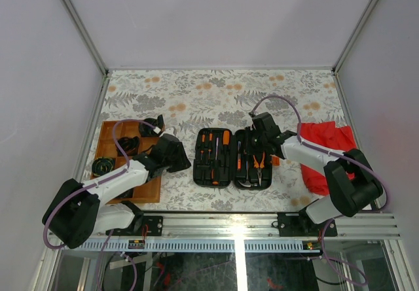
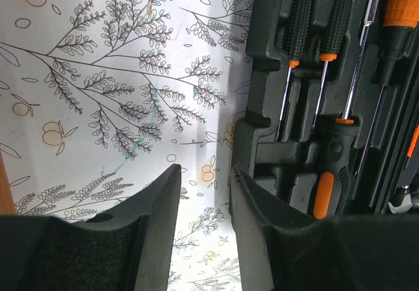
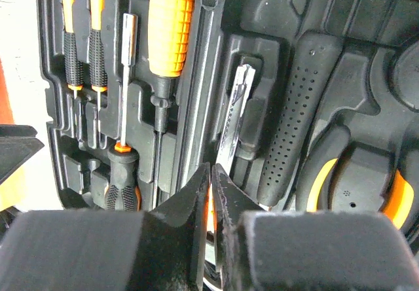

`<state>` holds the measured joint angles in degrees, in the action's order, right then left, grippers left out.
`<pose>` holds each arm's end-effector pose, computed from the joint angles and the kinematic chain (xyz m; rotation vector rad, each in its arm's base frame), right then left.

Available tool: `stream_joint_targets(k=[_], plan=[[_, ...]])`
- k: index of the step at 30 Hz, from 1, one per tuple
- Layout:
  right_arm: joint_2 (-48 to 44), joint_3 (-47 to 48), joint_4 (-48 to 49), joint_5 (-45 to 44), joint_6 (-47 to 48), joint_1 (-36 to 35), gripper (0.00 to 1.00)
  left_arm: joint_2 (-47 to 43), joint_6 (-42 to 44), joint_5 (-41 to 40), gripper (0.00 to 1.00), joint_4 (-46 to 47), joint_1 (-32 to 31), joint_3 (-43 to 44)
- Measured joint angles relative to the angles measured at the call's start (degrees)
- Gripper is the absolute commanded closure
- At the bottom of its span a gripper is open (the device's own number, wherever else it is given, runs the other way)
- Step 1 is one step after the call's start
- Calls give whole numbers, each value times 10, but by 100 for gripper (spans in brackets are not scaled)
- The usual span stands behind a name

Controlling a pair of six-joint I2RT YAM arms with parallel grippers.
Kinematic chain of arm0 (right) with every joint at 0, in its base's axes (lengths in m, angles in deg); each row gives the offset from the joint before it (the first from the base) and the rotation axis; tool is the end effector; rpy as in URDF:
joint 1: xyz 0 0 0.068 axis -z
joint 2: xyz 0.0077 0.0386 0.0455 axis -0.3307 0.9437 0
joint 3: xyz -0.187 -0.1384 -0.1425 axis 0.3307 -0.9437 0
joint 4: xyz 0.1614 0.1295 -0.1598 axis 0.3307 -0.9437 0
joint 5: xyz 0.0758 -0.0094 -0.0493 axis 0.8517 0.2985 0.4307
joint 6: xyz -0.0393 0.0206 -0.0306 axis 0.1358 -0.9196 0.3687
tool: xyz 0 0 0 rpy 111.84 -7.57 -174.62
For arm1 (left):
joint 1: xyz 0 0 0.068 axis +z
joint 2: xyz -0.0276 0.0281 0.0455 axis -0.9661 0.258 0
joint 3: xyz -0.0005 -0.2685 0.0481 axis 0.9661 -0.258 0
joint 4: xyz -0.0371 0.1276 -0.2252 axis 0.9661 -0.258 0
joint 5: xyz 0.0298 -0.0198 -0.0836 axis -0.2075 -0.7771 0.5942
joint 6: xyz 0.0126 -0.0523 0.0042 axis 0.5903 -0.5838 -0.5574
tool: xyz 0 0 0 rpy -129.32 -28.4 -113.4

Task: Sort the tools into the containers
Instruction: Adjust the utility knife in the storage box.

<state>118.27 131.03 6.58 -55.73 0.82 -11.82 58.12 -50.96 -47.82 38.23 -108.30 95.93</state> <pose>0.2555 0.1616 0.1867 -0.0087 2.4780 0.7415 0.1858 -0.1206 0.1665 -0.1665 2.5176 -0.5133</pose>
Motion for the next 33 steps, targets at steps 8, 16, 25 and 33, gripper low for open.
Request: stream_joint_targets(k=[8,16,25,33], plan=[[9,0,-1,0,1,-2,93,3,0,3,66,1,0,0],[27,8,-3,0,5,-4,95,6,0,3,66,1,0,0],[48,28,-25,-7,13,-13,96,7,0,3,66,1,0,0],[66,63,-73,-53,23,-40,98,11,0,4,66,6,0,0]])
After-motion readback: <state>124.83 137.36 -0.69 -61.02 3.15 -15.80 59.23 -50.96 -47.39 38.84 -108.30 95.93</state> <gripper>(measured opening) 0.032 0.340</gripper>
